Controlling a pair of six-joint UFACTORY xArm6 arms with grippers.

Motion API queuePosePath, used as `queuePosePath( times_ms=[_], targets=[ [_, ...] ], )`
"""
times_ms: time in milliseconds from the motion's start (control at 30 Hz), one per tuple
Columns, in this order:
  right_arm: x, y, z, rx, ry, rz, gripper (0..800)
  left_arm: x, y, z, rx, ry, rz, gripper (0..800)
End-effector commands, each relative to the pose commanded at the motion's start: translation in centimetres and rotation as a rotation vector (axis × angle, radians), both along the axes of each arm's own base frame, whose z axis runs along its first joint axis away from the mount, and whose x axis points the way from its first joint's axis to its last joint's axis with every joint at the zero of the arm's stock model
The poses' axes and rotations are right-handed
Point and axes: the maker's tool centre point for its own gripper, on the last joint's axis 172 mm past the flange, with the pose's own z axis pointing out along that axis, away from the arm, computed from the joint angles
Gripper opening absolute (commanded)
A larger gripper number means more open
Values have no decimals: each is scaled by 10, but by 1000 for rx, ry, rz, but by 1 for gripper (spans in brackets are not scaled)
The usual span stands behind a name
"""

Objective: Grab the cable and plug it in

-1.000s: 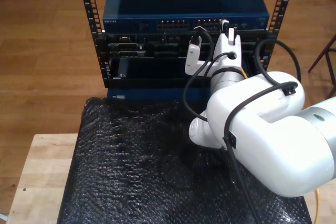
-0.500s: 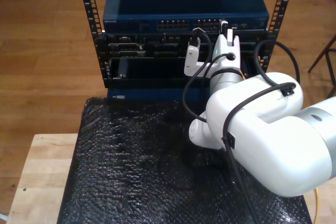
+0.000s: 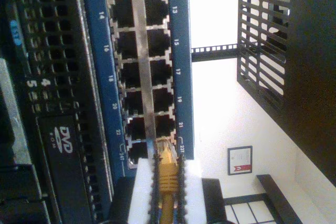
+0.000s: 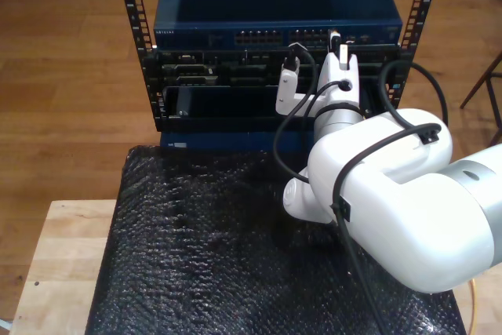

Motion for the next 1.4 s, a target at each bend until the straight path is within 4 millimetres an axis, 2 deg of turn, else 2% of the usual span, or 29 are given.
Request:
queuePosePath(
  times_ms=[1133,1167,1200,1400],
  targets=[
    [10,5,-2,13,11,10,0,0,0,0,0,0,0,800],
    [10,5,-2,13,11,10,10,0,0,0,0,0,0,800],
    [11,4,-2,13,13,8,54,0,-1,0,-3,1,0,800],
    [11,10,-3,-3,13,36,368,0,0,0,0,0,0,800]
  ],
)
